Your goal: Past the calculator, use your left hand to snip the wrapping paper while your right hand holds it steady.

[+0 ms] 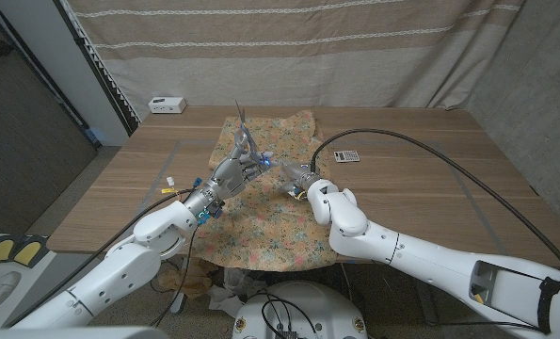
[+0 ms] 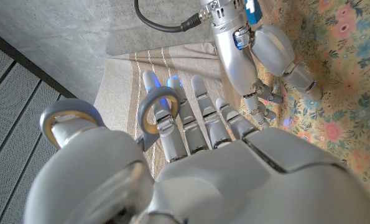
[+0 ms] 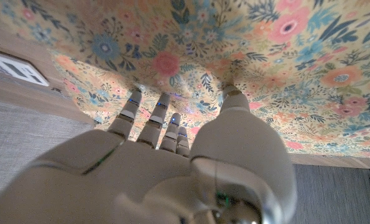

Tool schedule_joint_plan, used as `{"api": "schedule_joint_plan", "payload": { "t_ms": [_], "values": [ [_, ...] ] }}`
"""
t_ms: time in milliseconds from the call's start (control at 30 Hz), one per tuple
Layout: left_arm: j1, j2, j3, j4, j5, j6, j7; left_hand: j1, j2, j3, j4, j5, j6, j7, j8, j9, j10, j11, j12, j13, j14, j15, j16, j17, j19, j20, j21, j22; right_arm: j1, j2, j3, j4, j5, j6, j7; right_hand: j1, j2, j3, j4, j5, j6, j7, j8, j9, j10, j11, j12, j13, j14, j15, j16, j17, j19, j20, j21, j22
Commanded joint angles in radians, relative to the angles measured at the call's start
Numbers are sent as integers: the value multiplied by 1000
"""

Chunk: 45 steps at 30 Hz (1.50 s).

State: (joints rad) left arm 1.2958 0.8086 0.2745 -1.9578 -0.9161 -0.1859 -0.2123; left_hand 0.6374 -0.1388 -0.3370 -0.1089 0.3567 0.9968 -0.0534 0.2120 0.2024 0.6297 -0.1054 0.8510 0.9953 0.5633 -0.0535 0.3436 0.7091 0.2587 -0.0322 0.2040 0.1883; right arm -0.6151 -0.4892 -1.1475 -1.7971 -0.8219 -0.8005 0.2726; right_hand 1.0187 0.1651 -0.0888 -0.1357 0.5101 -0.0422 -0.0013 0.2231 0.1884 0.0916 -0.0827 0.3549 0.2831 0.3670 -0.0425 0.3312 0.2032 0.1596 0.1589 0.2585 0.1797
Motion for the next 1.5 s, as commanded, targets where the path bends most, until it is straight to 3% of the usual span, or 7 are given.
{"api": "schedule_joint_plan", "payload": {
  "t_ms": [33, 300, 667, 833, 933, 1167, 1500],
  "values": [
    [9, 1, -4, -2, 2, -8, 4, 8, 5, 0, 5, 5, 11, -4, -1, 3, 118, -108, 12, 2, 8, -163, -2, -1, 4, -2, -1, 3, -5, 3, -4, 11, 21, 4, -22, 27, -12, 11, -9, -9, 22, 0, 11, 4, 21, -1, 6, -2, 11, -168, 5, 5, 13, -15, -6, 5],
    [12, 1, -6, 0, 0, -11, 2, 9, 5, 0, 6, 7, 8, -6, -3, 3, 115, -108, 11, 2, 9, -163, -3, 0, 4, -2, -1, 3, -11, 5, 4, 21, 38, 22, -62, 64, 5, 44, -7, -24, 71, -6, 14, 4, 120, -24, 29, -19, 75, -181, 37, 23, 22, -33, -20, 3],
    [3, -3, -2, 11, -2, -11, -7, 9, 6, 0, 7, 8, 7, -8, -5, 3, 116, -108, 12, 1, 9, -163, -5, 0, 4, -3, -1, 3, -44, 0, 34, 14, 60, 56, -163, 162, 22, 128, 2, -54, 222, -72, 36, 4, 309, -79, 103, 5, 175, -189, 138, 98, 65, -73, -24, 7],
    [1, -8, -1, 14, -2, -14, -9, 8, 7, 0, 7, 9, 8, -8, -5, 3, 116, -108, 13, 1, 9, -163, -6, 0, 5, -4, -1, 2, -70, -5, 62, 8, 76, 93, -239, 170, 23, 149, 28, -93, 374, -117, 71, 7, 448, -107, 163, 31, 203, -191, 197, 142, 79, -75, -22, 12],
    [0, -9, 0, 16, -2, -15, -10, 8, 7, 0, 8, 9, 8, -9, -5, 3, 116, -108, 13, 1, 10, -163, -7, 0, 5, -4, -1, 2, -84, -3, 76, 10, 84, 108, -279, 180, 24, 165, 38, -120, 513, -148, 106, 9, 593, -110, 230, 59, 246, -192, 245, 167, 99, -91, -15, 15],
    [0, -12, 0, 19, -6, -19, -14, 9, 8, 0, 8, 10, 7, -7, -6, 3, 116, -108, 14, 1, 10, -163, -8, 0, 4, -3, -2, 2, -96, -3, 83, 16, 79, 131, -325, 212, 24, 193, 35, -150, 674, -157, 141, 12, 766, -113, 316, 87, 322, -196, 296, 189, 130, -89, 0, 21],
    [-4, -16, 2, 25, -5, -21, -18, 9, 9, 0, 9, 12, 10, -9, -6, 3, 116, -108, 16, 1, 11, -163, -10, 1, 5, -4, -2, 2, -120, -7, 105, 26, 68, 183, -422, 239, 22, 211, 25, -163, 765, -179, 159, 16, 800, -109, 334, 82, 343, -198, 293, 185, 146, -95, 11, 25]
  ]
}}
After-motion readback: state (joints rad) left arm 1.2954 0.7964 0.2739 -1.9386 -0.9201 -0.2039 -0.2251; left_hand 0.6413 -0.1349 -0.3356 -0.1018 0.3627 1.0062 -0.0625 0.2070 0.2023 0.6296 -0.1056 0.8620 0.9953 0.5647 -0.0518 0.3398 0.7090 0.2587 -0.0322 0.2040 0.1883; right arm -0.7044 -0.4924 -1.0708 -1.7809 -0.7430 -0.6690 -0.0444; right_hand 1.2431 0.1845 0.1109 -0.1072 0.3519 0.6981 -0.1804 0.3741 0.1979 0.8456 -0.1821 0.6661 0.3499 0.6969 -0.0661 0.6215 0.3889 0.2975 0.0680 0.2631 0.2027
